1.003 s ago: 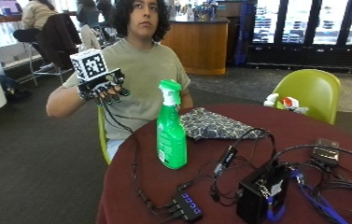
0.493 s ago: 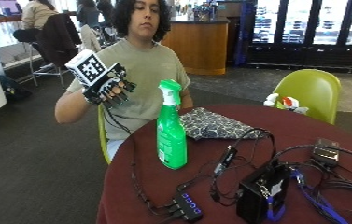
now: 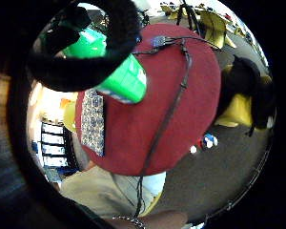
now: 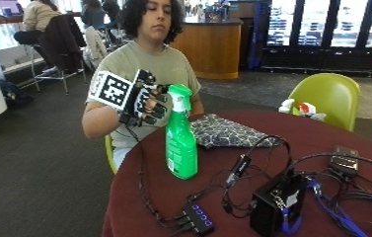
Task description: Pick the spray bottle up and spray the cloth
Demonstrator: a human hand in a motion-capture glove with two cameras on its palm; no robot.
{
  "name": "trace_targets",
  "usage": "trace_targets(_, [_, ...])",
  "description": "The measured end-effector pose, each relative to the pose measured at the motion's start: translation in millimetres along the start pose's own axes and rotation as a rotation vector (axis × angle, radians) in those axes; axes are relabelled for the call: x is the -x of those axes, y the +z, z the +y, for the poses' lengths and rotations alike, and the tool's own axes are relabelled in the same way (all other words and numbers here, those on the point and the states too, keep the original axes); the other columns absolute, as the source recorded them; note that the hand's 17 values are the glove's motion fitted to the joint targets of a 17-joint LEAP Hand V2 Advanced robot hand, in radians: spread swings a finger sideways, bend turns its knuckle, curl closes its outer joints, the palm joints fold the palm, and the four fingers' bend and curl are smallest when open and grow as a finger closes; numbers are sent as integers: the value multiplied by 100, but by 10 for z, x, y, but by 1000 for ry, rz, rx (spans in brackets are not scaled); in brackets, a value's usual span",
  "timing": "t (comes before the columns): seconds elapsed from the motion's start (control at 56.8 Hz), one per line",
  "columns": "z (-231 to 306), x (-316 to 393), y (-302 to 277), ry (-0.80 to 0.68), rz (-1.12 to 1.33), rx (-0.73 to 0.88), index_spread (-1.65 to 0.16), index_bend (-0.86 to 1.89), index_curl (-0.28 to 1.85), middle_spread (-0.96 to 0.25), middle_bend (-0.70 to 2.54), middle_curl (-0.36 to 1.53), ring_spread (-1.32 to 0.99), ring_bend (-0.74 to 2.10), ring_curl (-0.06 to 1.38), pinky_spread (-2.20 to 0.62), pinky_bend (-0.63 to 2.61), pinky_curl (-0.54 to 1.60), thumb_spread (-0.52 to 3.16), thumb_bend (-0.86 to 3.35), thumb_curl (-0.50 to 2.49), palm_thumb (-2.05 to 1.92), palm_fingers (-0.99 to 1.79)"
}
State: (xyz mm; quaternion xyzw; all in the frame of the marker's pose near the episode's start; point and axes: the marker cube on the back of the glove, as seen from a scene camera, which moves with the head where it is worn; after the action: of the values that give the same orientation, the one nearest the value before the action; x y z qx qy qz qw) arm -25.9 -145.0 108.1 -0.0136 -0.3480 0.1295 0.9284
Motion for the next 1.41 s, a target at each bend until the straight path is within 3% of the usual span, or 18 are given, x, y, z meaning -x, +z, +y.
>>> trace_targets(0.352, [-813, -64, 451, 2, -139, -334, -25, 9, 19, 0, 25, 37, -8, 50, 37, 12, 37, 36, 99, -3, 39, 70, 57])
trace_targets(0.475, [-903, -88, 511, -17, -122, -285, -25, 11, 20, -2, 24, 37, -10, 53, 37, 8, 36, 36, 96, -3, 39, 70, 68])
trace_targets(0.563, [-1121, -169, 574, -35, -112, -341, -25, 10, 20, -3, 23, 37, -12, 54, 38, 4, 38, 36, 96, -3, 39, 69, 72])
trace_targets(0.651, [-1257, -227, 647, 114, -146, -297, -25, 8, 20, -4, 21, 37, -13, 58, 38, 1, 38, 36, 95, -3, 39, 68, 76])
trace_targets(0.757, [-1368, -303, 647, 192, -188, -230, -26, 13, 20, -6, 25, 39, -16, 62, 39, -1, 32, 35, 95, -3, 39, 66, 90])
trace_targets(0.88, [-1444, -196, 522, 191, -234, -218, -27, 27, 29, -10, 31, 41, -17, 52, 37, -3, 17, 31, 94, -2, 39, 68, 113])
trace_targets(1.074, [-1362, 124, 263, 71, -272, -281, -26, 23, 37, -17, 40, 46, -17, 51, 40, -17, 32, 36, 77, 1, 49, 87, 134])
trace_targets(1.162, [-1191, 416, 39, 27, -304, -214, -28, 29, 41, -18, 44, 48, -18, 50, 41, -23, 34, 37, 62, -1, 55, 93, 137])
trace_targets(1.285, [-944, 934, -239, -87, -267, 19, -28, 36, 46, -20, 49, 51, -19, 54, 44, -27, 35, 38, 49, -2, 61, 94, 141])
trace_targets(1.408, [-797, 1411, -271, -94, -83, 269, -28, 39, 50, -22, 53, 52, -20, 57, 45, -30, 38, 39, 41, -3, 65, 93, 141])
